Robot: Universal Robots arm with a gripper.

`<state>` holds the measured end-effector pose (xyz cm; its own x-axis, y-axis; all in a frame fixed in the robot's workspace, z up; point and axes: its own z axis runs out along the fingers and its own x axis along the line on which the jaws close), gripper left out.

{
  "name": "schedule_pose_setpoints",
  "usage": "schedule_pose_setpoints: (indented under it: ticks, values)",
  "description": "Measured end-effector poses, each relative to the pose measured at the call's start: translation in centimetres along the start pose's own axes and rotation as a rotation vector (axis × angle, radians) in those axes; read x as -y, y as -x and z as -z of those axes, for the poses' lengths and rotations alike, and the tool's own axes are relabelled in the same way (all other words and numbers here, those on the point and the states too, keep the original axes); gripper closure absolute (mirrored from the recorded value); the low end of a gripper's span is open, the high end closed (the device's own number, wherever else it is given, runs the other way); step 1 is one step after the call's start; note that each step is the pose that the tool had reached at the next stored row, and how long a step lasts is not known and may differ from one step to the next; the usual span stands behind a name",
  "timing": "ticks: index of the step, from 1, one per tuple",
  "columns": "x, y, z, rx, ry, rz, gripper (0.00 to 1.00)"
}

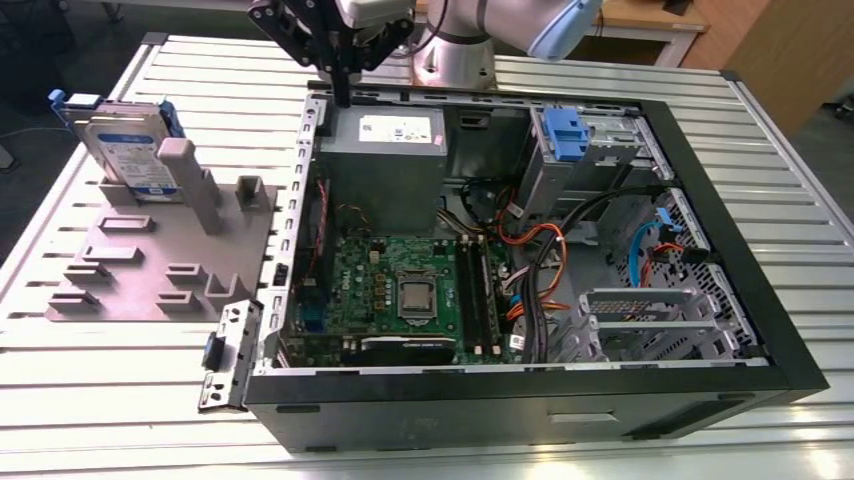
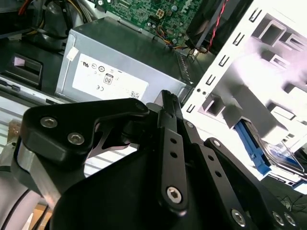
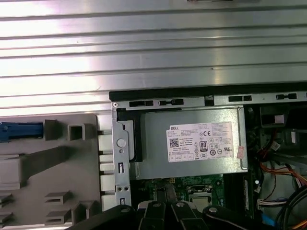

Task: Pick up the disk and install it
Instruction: 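Reach for the disk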

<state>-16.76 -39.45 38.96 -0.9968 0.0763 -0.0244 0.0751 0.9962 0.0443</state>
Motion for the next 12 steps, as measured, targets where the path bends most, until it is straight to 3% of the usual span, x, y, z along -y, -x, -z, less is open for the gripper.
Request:
schedule_pose_setpoints:
  ticks: [8, 12]
  values:
    - [-0.13, -0.73, -0.04, 0.0001, 0.0002, 0.0, 0.89]
    - [-0.13, -0.76, -0.04, 0.0001, 0.0001, 0.0, 0.89]
